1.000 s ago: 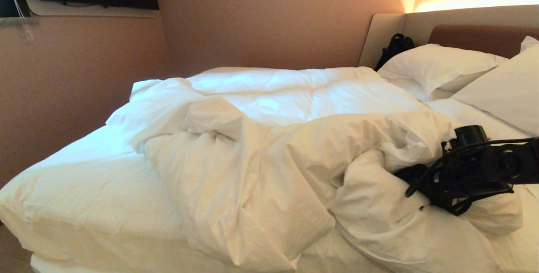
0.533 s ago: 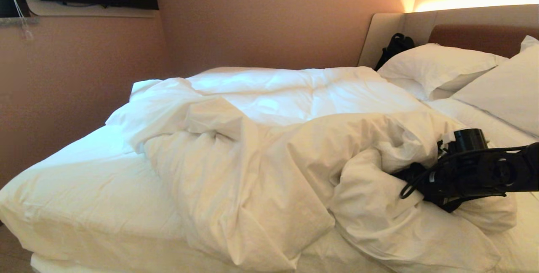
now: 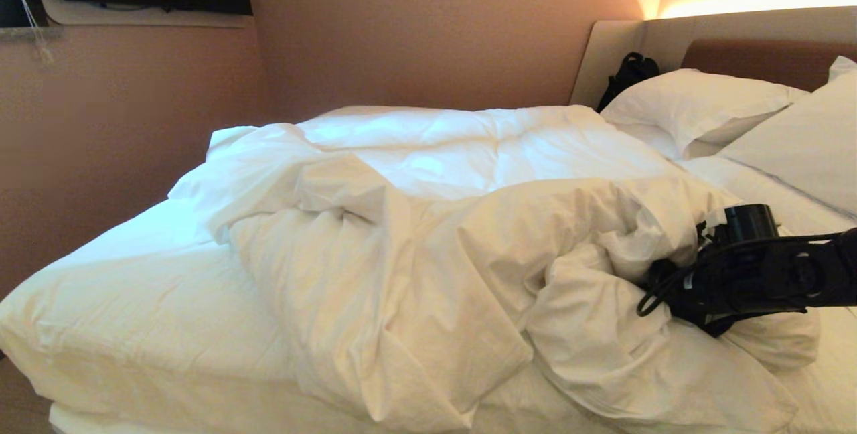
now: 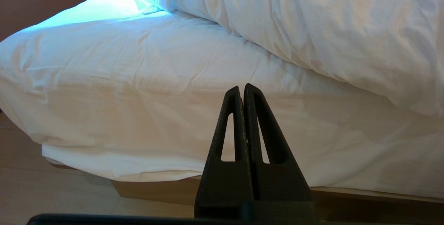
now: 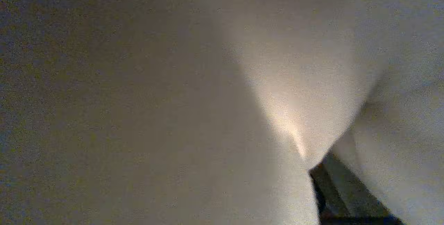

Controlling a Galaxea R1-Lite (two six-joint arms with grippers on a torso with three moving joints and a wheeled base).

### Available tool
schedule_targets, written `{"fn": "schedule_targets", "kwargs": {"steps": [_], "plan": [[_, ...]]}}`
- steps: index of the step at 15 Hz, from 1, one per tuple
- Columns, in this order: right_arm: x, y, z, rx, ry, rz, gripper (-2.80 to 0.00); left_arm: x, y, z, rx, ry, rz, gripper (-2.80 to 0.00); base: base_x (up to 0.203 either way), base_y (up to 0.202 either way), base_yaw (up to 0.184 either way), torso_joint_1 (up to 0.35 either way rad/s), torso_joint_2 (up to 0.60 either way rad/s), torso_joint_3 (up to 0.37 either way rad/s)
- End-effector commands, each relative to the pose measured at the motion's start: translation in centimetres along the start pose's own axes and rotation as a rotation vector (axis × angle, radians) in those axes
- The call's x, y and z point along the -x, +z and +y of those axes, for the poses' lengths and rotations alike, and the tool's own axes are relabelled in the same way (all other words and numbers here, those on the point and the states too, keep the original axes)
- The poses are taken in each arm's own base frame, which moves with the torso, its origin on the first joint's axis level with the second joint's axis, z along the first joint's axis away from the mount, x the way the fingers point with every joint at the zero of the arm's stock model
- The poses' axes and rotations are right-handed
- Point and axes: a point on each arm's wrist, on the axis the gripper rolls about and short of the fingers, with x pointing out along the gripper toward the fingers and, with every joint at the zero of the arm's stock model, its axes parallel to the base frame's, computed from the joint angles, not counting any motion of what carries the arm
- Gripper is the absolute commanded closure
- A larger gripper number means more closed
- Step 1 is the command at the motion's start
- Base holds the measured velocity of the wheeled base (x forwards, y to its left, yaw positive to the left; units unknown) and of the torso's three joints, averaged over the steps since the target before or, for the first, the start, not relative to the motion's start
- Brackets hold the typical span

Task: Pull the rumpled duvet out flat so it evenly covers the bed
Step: Hold the folded corner of the quilt, then flatten the corners of the folded blanket

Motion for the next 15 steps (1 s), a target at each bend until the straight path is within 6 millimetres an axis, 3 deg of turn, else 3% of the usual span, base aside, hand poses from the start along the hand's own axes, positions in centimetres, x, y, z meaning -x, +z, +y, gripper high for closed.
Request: {"fn": "schedule_targets", "kwargs": {"steps": [1, 5, 7, 12, 15], "plan": [[1.9, 0.1, 1.1, 0.019, 0.032, -0.042, 0.00, 0.0, 0.0, 0.0, 0.000, 0.000, -0.002, 0.00, 0.000, 0.000, 0.000, 0.000, 0.00, 0.000], [7.3, -1.0, 3.1, 0.068, 0.097, -0.145, 0.00, 0.0, 0.0, 0.0, 0.000, 0.000, 0.000, 0.00, 0.000, 0.000, 0.000, 0.000, 0.00, 0.000], [11.5, -1.3, 3.2, 0.076, 0.130, -0.251, 0.00, 0.0, 0.0, 0.0, 0.000, 0.000, -0.002, 0.00, 0.000, 0.000, 0.000, 0.000, 0.00, 0.000], [23.6, -0.8, 0.4, 0.071, 0.210, -0.578, 0.00, 0.0, 0.0, 0.0, 0.000, 0.000, 0.001, 0.00, 0.000, 0.000, 0.000, 0.000, 0.00, 0.000], [28.8, -0.8, -1.4, 0.054, 0.134, -0.766, 0.00, 0.0, 0.0, 0.0, 0.000, 0.000, 0.001, 0.00, 0.000, 0.000, 0.000, 0.000, 0.00, 0.000]]}}
